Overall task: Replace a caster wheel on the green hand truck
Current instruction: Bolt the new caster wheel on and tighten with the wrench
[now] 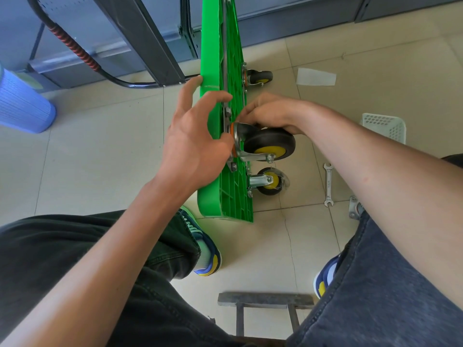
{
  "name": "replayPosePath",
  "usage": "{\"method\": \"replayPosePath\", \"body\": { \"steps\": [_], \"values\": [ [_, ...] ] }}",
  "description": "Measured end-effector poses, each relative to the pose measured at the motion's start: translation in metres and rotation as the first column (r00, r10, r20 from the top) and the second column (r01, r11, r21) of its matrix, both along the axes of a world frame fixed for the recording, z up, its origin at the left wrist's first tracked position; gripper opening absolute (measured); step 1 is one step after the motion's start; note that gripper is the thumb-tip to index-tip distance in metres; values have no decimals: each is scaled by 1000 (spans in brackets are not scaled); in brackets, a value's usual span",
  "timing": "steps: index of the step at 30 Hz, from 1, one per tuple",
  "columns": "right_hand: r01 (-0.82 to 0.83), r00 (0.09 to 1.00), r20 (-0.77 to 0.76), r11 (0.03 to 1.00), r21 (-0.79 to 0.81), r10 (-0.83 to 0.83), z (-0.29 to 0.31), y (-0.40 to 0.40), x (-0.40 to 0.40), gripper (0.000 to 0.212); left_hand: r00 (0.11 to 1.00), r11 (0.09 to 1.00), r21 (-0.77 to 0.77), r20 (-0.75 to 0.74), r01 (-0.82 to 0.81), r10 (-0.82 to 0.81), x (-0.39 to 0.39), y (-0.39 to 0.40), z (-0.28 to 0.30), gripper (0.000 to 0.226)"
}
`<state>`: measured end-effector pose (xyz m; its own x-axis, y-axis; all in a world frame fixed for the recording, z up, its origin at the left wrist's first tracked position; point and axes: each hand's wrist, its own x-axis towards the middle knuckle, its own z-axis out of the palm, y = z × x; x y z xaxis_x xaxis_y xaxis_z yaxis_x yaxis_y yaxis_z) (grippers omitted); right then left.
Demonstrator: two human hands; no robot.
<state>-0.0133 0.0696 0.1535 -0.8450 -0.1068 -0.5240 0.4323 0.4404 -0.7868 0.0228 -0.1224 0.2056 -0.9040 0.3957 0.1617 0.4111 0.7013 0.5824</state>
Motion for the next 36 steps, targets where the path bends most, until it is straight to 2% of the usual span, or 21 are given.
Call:
{"method": "replayPosePath", "body": {
  "steps": [13,28,36],
  "values": [
    [-3,1000,-4,998,-56,3,3,0,1,16,999,1000,21,25,22,-23,0,-1,0,49],
    [32,997,-65,999,-16,-33,-1,-3,0,16,1000,1000,3,11,16,-16,1,0,1,50],
    [27,999,-41,999,-20,-28,-3,-2,0,15,1000,1000,-11,4,2,-2,1,0,1,51]
  ]
}}
